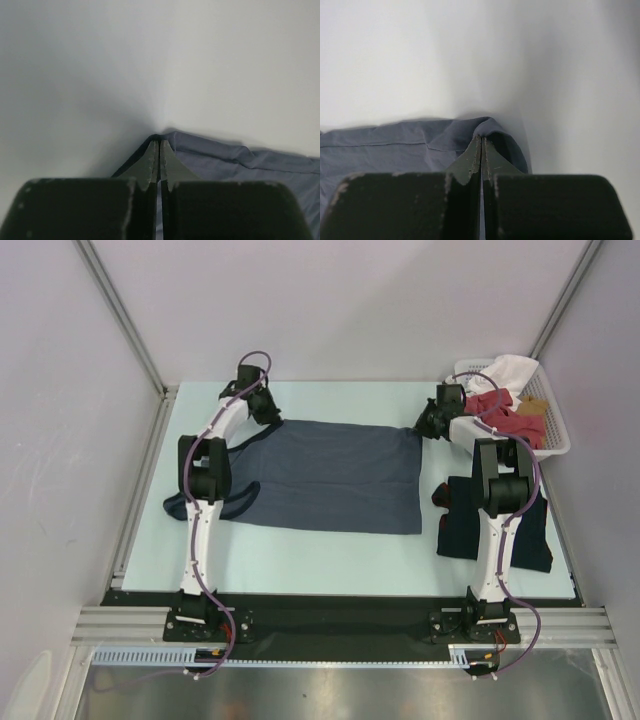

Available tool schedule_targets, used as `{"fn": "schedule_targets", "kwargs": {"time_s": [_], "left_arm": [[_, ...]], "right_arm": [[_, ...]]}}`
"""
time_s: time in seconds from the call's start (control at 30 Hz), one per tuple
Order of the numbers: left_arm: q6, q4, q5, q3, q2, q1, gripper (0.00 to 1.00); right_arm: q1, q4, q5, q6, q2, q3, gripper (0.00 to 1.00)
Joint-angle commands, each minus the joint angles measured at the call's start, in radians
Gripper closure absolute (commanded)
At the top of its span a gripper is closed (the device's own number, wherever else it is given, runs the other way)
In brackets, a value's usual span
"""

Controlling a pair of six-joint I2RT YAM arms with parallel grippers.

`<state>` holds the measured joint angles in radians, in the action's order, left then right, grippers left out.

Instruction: Fold and stack the tank tops

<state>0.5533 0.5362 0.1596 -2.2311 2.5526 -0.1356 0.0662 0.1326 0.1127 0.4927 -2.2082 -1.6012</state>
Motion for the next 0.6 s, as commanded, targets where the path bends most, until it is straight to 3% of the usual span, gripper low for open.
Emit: {"fn": "schedule_targets", "kwargs": {"time_s": [0.0, 0.57], "left_arm": [[-0.013, -0.005, -0.002, -0.052, -0.014, -0.013, 1.00], [-0.030, -0.122, 0.035, 0.136, -0.215, 0.033, 1.00]], "right_arm": [[-0.005, -0.042, 0.013, 0.001, 0.030, 0.000, 1.00], [-0.034, -0.050, 0.068, 0.023, 0.128, 0.053, 1.00]]}}
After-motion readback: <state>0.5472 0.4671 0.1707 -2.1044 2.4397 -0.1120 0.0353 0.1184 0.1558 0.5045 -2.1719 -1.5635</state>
